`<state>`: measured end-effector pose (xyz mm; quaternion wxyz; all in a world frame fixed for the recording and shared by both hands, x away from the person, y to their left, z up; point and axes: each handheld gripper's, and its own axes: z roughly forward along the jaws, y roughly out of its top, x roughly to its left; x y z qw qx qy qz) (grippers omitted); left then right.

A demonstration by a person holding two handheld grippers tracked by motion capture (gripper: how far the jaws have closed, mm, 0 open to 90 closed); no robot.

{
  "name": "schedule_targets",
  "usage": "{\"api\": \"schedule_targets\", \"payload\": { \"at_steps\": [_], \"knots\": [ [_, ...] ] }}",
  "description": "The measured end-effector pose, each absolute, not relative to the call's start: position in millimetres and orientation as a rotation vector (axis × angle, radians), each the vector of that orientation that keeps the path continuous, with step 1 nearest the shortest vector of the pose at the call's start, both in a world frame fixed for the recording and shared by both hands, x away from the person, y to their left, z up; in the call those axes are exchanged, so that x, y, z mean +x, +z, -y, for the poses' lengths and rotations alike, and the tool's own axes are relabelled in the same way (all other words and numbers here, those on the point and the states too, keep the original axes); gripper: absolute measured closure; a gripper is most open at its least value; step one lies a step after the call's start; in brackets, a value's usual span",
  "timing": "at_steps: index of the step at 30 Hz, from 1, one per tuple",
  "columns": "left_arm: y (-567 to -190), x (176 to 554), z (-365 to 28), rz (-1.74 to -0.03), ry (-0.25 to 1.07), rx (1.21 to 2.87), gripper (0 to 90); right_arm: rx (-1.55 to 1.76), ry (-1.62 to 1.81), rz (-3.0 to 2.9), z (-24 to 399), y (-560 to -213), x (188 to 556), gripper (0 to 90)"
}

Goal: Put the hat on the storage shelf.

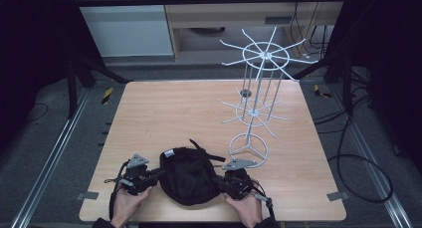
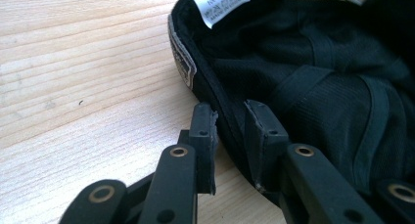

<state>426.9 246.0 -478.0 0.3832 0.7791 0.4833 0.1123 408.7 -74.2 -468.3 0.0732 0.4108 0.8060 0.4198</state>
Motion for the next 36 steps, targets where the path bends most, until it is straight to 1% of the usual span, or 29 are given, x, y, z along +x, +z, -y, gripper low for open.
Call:
{"api": "schedule_targets", "payload": {
  "at_steps": [1,3,6,10,14,18,20,22,25,26,27,33,36],
  "knots": [
    [-478.2,427.2,-245.7,-1.234,0.285,1.986,73.9,1.234,1.261,-2.42,74.2,-468.3,408.7,83.4],
    [-478.5,428.2,-244.9,-1.233,0.275,1.978,73.5,1.12,1.33,-2.319,74.6,-455.5,406.0,83.4],
    [-480.0,431.5,-240.5,-1.225,0.279,1.975,73.3,1.02,1.394,-2.258,74.2,-445.5,403.7,83.4],
    [-482.0,435.8,-239.3,-1.232,0.274,1.959,73.2,0.916,1.463,-2.249,69.5,-439.2,401.0,83.4],
    [-484.2,442.6,-237.4,-1.233,0.269,1.945,73.3,0.837,1.482,-2.291,63.1,-440.5,398.5,83.2],
    [-483.6,443.5,-239.2,-1.236,0.28,1.942,71.8,0.847,1.454,-2.304,61.5,-445.0,397.9,83.2],
    [-480.5,443.1,-243.6,-1.244,0.27,1.922,69.8,0.87,1.437,-2.299,62.6,-447.1,398.9,83.2],
    [-475.0,441.6,-247.6,-1.25,0.269,1.905,66.0,0.886,1.427,-2.288,63.5,-448.5,399.3,83.3],
    [-462.5,434.4,-249.8,-1.213,0.299,1.864,60.2,0.895,1.413,-2.274,63.5,-448.7,398.3,83.4],
    [-458.3,431.3,-249.5,-1.198,0.306,1.853,56.9,0.898,1.409,-2.268,63.2,-448.7,398.0,83.4],
    [-454.3,428.1,-248.4,-1.183,0.301,1.839,56.9,0.898,1.409,-2.268,63.2,-448.7,398.0,83.4],
    [-430.0,419.0,-229.0,-1.097,0.283,1.773,49.8,0.897,1.404,-2.27,61.6,-451.1,397.1,83.0],
    [-422.4,420.8,-216.3,-1.071,0.29,1.777,45.2,0.887,1.406,-2.277,60.4,-452.5,396.9,82.4]
  ]
}}
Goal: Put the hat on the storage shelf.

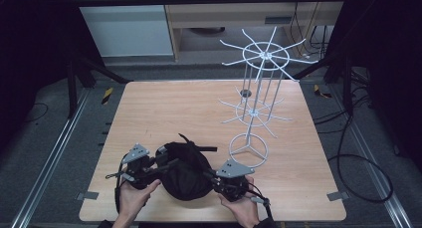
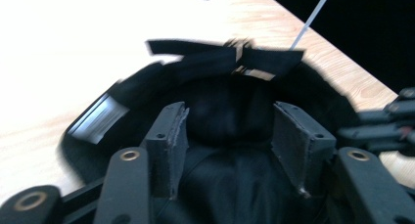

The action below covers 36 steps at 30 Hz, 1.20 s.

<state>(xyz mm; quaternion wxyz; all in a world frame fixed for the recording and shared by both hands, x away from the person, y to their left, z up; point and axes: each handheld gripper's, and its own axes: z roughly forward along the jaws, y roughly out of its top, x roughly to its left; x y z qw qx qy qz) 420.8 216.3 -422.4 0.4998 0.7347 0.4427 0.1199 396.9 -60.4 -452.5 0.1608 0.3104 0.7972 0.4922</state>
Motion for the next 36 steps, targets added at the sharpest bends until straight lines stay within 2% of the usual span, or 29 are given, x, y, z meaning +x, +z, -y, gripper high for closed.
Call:
{"api": "schedule_targets", "payload": {
  "at_steps": [9,12,18,20,24,26,29,30,32,34,36],
  "knots": [
    [-408.8,431.5,-179.5,-1.037,0.253,1.763,38.2,0.868,1.401,-2.285,57.6,-453.7,395.8,82.0],
    [-409.7,436.1,-166.7,-1.036,0.266,1.771,34.4,0.857,1.401,-2.287,56.7,-453.6,395.2,81.9],
    [-421.3,443.2,-150.2,-1.083,0.262,1.827,33.5,0.84,1.404,-2.287,56.3,-453.7,394.5,82.0],
    [-423.3,442.5,-148.8,-1.086,0.261,1.831,38.2,0.83,1.396,-2.296,55.0,-454.8,394.0,81.9],
    [-422.2,439.9,-149.9,-1.085,0.267,1.841,56.1,0.817,1.408,-2.306,52.2,-456.0,393.4,80.3],
    [-422.2,439.7,-151.0,-1.086,0.257,1.832,65.7,0.809,1.447,-2.315,52.5,-454.9,393.7,75.1],
    [-422.3,439.8,-154.5,-1.078,0.248,1.833,70.8,0.803,1.483,-2.316,53.6,-453.5,393.7,70.1],
    [-421.8,439.1,-156.4,-1.076,0.248,1.826,73.4,0.807,1.522,-2.322,55.4,-450.8,393.3,63.3],
    [-421.0,438.5,-157.8,-1.072,0.247,1.82,74.1,0.804,1.541,-2.326,57.0,-449.0,392.7,61.6],
    [-418.3,436.8,-161.1,-1.062,0.248,1.807,75.1,0.804,1.601,-2.3,65.2,-442.1,390.4,55.3],
    [-414.6,435.6,-164.2,-1.053,0.252,1.795,75.5,0.81,1.629,-2.291,68.7,-439.6,390.0,54.5]
  ]
}}
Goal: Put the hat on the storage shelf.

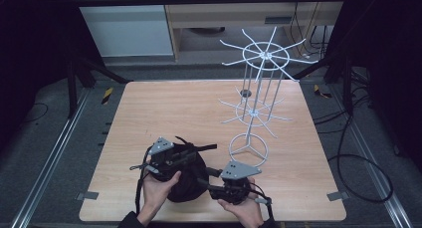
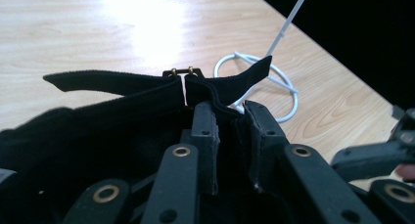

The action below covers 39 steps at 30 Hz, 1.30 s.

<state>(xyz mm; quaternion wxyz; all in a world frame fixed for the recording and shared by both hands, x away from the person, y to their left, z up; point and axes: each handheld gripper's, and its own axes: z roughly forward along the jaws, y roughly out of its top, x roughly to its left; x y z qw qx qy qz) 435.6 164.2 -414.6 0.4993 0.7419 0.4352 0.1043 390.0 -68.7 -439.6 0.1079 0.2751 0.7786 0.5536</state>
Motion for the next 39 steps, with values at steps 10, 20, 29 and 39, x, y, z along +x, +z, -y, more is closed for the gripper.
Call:
{"api": "schedule_targets", "payload": {
  "at_steps": [10,20,29,39],
  "knots": [
    [-380.5,423.0,-181.1,-0.952,0.296,1.723,77.5,0.874,1.64,-2.191,99.9,-434.6,397.8,48.1],
    [-368.4,413.2,-178.9,-0.864,0.3,1.703,78.5,0.829,1.65,-2.228,95.3,-442.8,401.2,43.9],
    [-372.6,413.5,-172.7,-0.833,0.276,1.727,78.9,0.749,1.718,-2.34,76.1,-455.8,407.9,68.5],
    [-371.4,412.1,-174.7,-0.813,0.274,1.721,79.1,0.709,1.643,-2.352,70.4,-450.3,403.6,90.0]
  ]
}}
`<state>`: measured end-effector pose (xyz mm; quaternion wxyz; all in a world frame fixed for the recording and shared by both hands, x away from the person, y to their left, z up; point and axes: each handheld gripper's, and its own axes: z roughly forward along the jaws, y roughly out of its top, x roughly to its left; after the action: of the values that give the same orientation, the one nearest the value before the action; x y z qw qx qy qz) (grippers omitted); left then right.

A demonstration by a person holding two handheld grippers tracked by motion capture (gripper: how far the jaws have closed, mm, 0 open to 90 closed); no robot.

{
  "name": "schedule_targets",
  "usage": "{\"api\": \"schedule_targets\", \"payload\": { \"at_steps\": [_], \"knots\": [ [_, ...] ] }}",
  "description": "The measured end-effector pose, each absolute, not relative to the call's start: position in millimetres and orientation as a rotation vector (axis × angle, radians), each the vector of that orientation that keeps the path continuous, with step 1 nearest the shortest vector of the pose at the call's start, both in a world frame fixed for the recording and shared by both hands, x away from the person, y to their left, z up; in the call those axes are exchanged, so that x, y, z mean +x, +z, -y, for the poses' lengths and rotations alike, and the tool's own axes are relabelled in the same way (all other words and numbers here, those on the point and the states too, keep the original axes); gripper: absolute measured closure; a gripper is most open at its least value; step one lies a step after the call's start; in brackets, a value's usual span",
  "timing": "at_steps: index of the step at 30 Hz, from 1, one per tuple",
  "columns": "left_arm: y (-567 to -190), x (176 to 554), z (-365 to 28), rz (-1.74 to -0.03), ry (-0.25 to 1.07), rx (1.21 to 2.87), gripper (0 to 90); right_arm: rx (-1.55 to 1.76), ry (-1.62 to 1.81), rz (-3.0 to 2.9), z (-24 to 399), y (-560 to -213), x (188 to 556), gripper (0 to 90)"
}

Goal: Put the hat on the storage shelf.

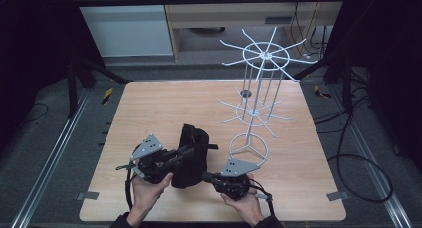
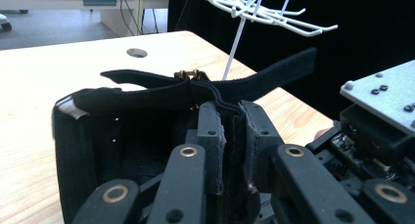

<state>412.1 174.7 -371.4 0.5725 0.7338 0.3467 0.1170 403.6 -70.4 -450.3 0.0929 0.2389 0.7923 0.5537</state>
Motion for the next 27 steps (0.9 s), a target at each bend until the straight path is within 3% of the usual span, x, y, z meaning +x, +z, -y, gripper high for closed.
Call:
{"api": "schedule_targets", "payload": {
  "at_steps": [10,21,27],
  "knots": [
    [-377.9,404.6,-194.2,-0.811,0.326,1.726,78.5,0.646,1.495,-2.241,73.9,-425.5,392.9,90.0],
    [-406.6,393.7,-251.1,-0.935,0.341,1.72,78.2,0.546,1.507,-2.358,25.2,-423.1,391.2,89.0],
    [-425.7,396.3,-281.7,-1.026,0.338,1.738,77.8,0.527,1.579,-2.363,3.6,-425.6,393.1,72.8]
  ]
}}
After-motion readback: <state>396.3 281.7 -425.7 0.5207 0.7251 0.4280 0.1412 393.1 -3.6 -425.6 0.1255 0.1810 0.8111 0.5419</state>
